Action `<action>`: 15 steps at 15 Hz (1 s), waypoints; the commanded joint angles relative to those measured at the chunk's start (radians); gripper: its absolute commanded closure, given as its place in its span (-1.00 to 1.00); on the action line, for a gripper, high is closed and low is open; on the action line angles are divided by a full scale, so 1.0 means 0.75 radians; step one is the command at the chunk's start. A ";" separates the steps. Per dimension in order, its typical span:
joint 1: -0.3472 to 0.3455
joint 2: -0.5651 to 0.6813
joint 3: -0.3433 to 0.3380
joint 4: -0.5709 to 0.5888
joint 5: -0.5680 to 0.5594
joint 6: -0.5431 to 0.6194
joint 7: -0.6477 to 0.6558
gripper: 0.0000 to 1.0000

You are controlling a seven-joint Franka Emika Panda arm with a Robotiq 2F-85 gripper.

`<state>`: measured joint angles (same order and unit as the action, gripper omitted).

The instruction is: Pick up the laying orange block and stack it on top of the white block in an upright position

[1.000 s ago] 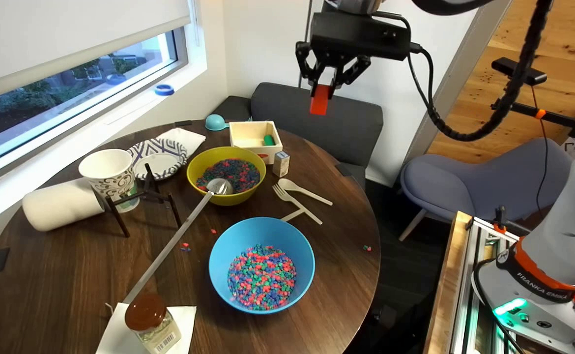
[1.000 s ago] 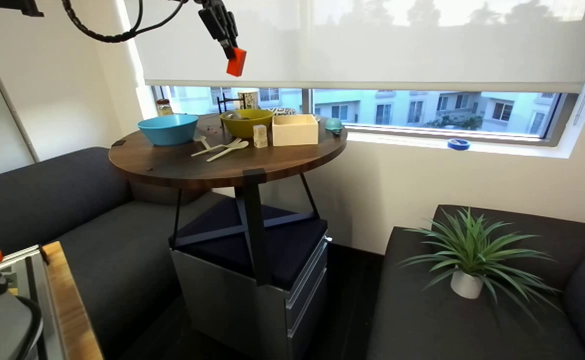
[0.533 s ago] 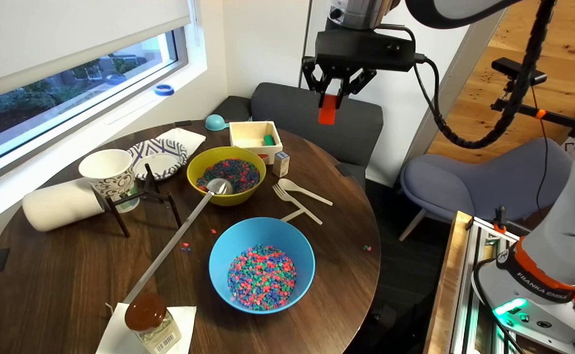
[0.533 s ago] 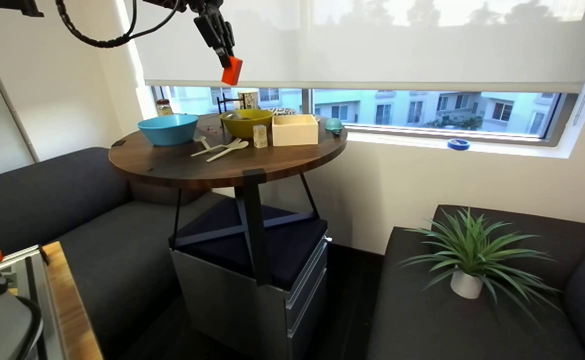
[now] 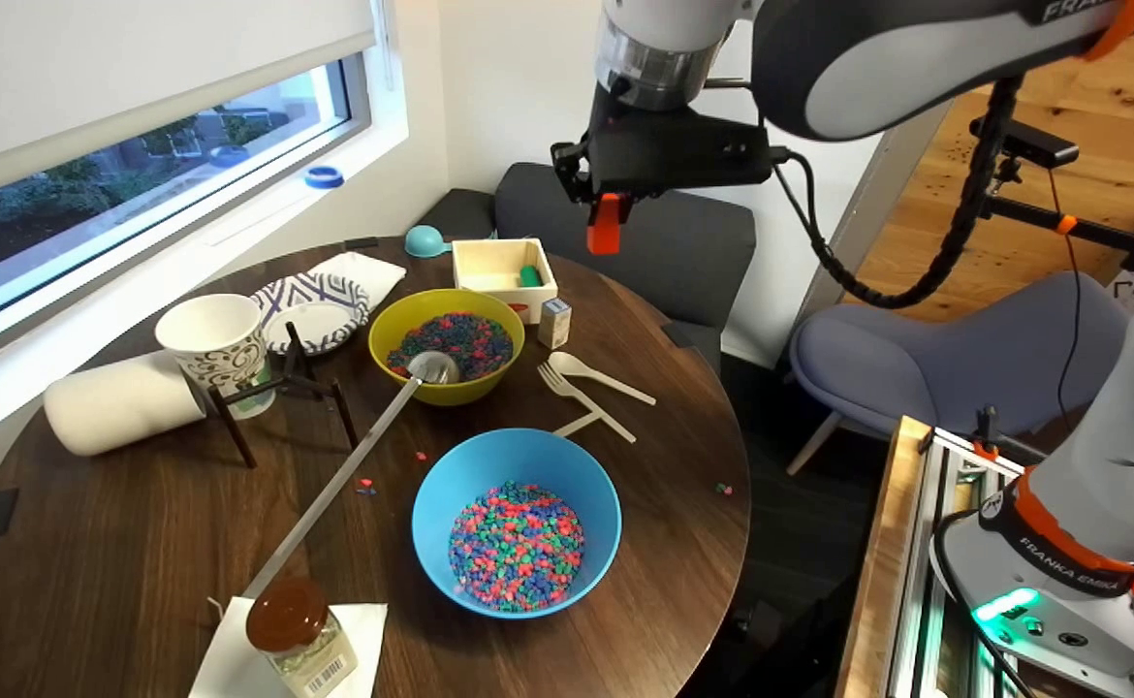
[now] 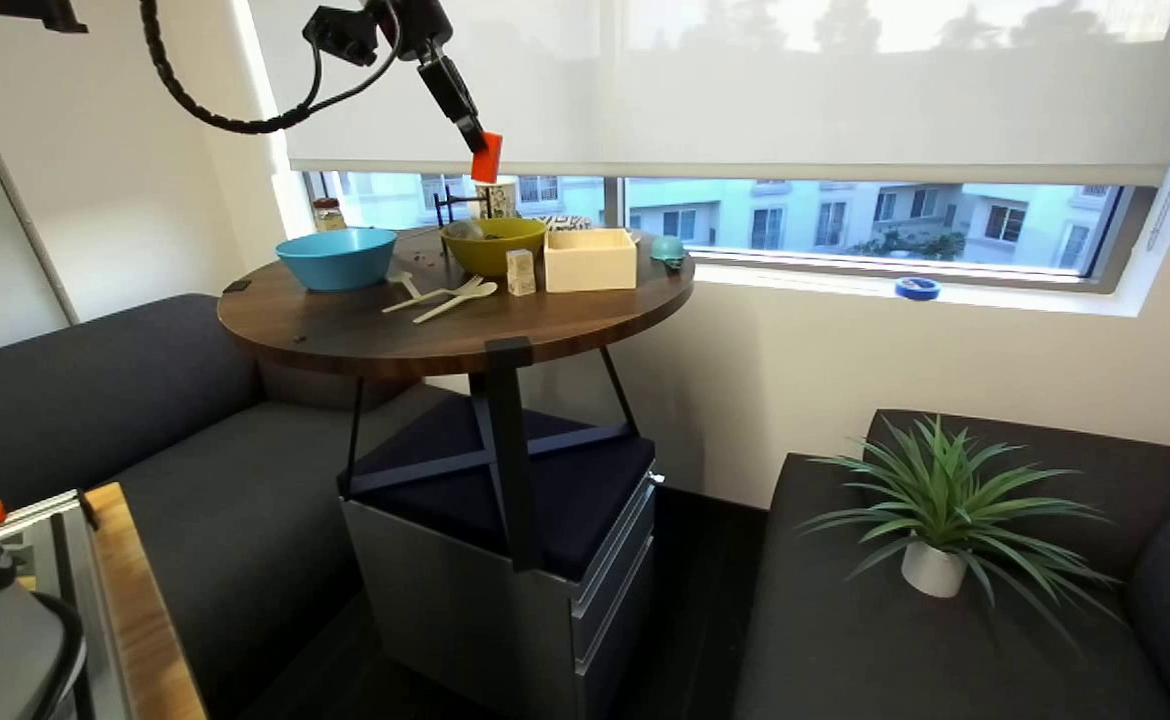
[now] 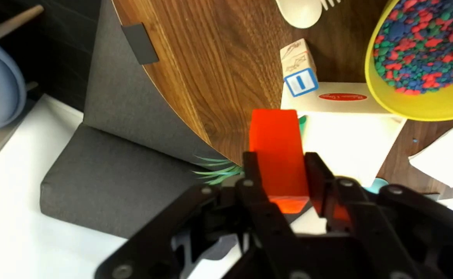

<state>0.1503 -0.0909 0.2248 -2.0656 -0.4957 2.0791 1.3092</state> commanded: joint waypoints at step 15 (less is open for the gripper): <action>0.095 0.169 0.018 -0.113 -0.507 0.230 0.272 0.33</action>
<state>0.2104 0.0362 0.2486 -2.1519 -0.8784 2.2528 1.5157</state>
